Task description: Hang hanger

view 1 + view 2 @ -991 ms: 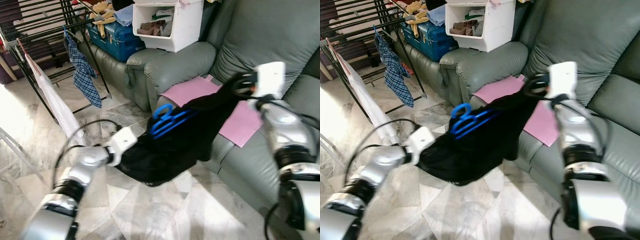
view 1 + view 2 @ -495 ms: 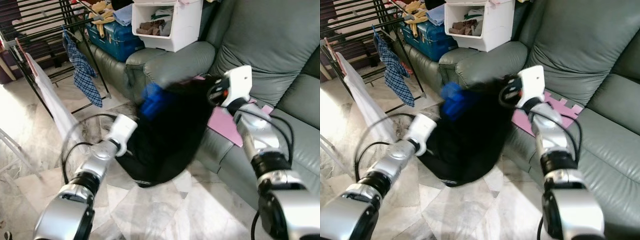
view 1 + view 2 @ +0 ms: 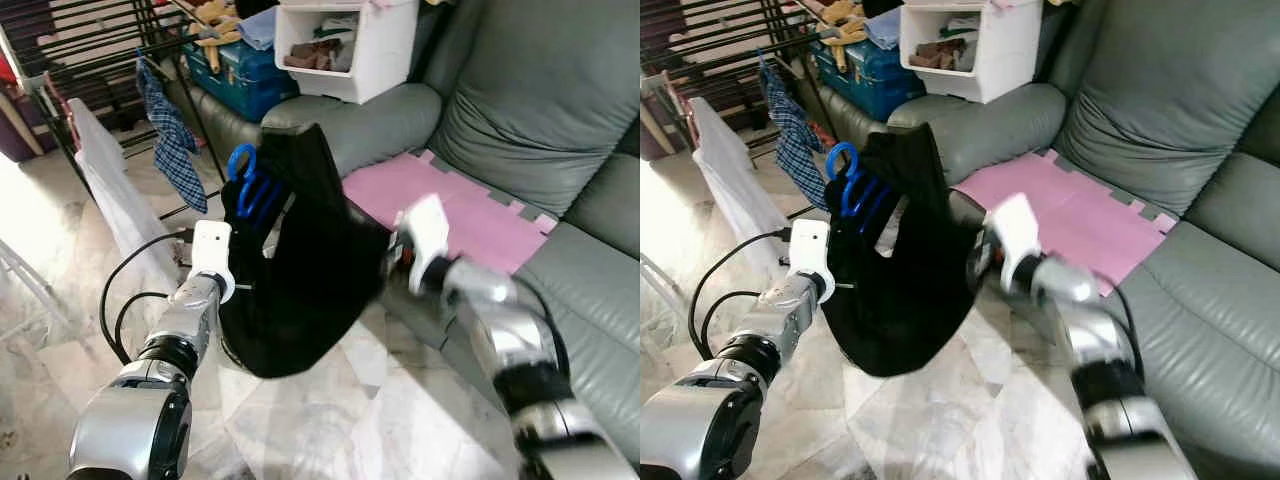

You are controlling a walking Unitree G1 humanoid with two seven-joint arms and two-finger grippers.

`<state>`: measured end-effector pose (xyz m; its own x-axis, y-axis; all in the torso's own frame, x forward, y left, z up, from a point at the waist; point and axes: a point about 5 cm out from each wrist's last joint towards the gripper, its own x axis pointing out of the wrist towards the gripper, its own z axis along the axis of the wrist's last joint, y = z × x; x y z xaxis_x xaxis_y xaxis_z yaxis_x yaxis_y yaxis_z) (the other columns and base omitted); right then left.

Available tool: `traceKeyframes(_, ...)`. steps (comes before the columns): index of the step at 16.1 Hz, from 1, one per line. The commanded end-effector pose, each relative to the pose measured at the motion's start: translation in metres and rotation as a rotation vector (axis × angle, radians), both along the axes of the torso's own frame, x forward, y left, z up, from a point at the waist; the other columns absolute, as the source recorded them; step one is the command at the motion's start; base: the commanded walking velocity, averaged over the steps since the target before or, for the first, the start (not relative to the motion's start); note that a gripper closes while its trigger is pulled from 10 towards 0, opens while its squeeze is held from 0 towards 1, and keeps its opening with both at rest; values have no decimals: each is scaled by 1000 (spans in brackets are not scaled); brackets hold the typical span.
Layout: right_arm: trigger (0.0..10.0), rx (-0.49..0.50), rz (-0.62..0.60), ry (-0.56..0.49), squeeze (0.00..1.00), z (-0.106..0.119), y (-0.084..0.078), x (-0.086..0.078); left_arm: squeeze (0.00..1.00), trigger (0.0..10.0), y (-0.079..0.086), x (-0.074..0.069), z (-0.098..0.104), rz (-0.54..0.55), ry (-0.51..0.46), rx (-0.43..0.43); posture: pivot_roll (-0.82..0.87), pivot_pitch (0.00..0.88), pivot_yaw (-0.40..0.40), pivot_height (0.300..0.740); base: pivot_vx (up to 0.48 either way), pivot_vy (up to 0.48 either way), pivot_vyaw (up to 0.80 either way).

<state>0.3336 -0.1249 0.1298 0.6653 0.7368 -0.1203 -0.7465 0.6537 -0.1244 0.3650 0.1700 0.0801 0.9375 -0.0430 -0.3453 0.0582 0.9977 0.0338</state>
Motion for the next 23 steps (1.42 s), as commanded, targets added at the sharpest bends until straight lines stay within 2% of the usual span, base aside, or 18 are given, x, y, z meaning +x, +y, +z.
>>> traceKeyframes(1,0,-36,77,30,0,-5,4,-7,0,0,10,9,16,88,-45,-50,-164,0,52,740,0,0,0)
traceKeyframes(3,0,-148,212,58,0,-22,8,-26,0,0,12,9,18,98,-48,-59,-164,0,52,740,0,0,0)
traceKeyframes(4,5412,-263,252,37,0,-32,7,-34,0,0,12,11,20,99,-54,-65,-164,0,52,740,0,0,0)
traceKeyframes(5,10000,-360,198,2,0,-38,0,-31,0,0,11,12,24,80,-79,-53,-164,0,53,740,0,0,0)
traceKeyframes(6,10000,-391,130,-21,1000,-38,-6,-25,0,0,10,14,28,52,-104,-23,-164,0,53,740,0,0,0)
traceKeyframes(8,10000,-467,115,-84,1000,-33,-11,-22,0,0,13,15,33,23,-130,20,-163,0,55,740,0,0,0)
traceKeyframes(10,10000,-645,136,-218,1000,-31,-16,-22,0,0,21,17,38,39,-144,40,-163,0,55,740,0,0,0)
traceKeyframes(11,10000,-641,-13,-300,1000,-24,-24,-10,0,0,32,18,45,78,-166,53,-160,0,54,740,0,0,0)
traceKeyframes(12,10000,-625,-60,-316,1000,-21,-27,-7,0,0,34,18,47,91,-174,53,-160,0,54,740,0,0,0)
traceKeyframes(13,10000,-563,-84,-279,1000,-19,-27,-5,0,0,35,18,48,101,-181,64,-160,0,54,740,0,0,0)
traceKeyframes(16,10000,-575,44,-137,1000,-39,-21,-18,0,0,38,16,44,134,-176,84,-160,0,53,740,0,0,0)
traceKeyframes(17,10000,-544,1,-88,1000,-44,-22,-18,0,0,38,16,44,160,-175,62,-160,0,52,740,0,0,0)
traceKeyframes(18,10000,-468,-120,-82,1000,-40,-22,-10,0,0,37,17,44,172,-179,51,-160,0,52,740,0,0,0)
traceKeyframes(19,10000,-344,-245,-84,1000,-32,-20,-2,0,0,33,18,45,163,-185,45,-163,0,52,740,0,0,0)
traceKeyframes(20,10000,-272,-303,-90,1000,-27,-19,2,0,0,30,18,45,157,-189,42,-163,0,52,740,0,0,0)
traceKeyframes(21,10000,-184,-187,-78,1000,-24,-5,-6,0,0,28,19,45,148,-191,38,-164,0,53,740,0,0,0)
traceKeyframes(22,10000,-215,-22,-105,1000,-25,7,-19,0,0,22,20,48,105,-207,15,-165,0,53,740,0,0,0)
traceKeyframes(23,10000,-231,62,-125,1000,-23,7,-25,0,0,16,21,52,0,-234,32,-164,0,52,740,0,0,0)
